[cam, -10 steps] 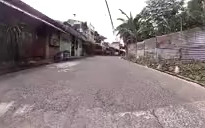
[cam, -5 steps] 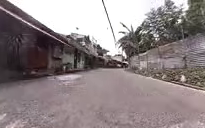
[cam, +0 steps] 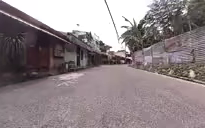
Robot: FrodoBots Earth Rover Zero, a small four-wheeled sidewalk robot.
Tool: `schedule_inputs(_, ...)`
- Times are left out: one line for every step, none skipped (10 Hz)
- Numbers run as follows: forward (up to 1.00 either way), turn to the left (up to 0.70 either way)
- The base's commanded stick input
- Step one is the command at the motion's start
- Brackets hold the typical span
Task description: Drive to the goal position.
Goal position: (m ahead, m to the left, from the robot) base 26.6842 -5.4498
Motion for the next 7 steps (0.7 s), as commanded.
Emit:
schedule_inputs(0.50,0.07)
schedule_inputs(0.50,0.07)
schedule_inputs(0.50,0.07)
schedule_inputs(0.50,0.07)
schedule_inputs(0.50,0.07)
schedule_inputs(0.50,0.07)
schedule_inputs(0.50,0.07)
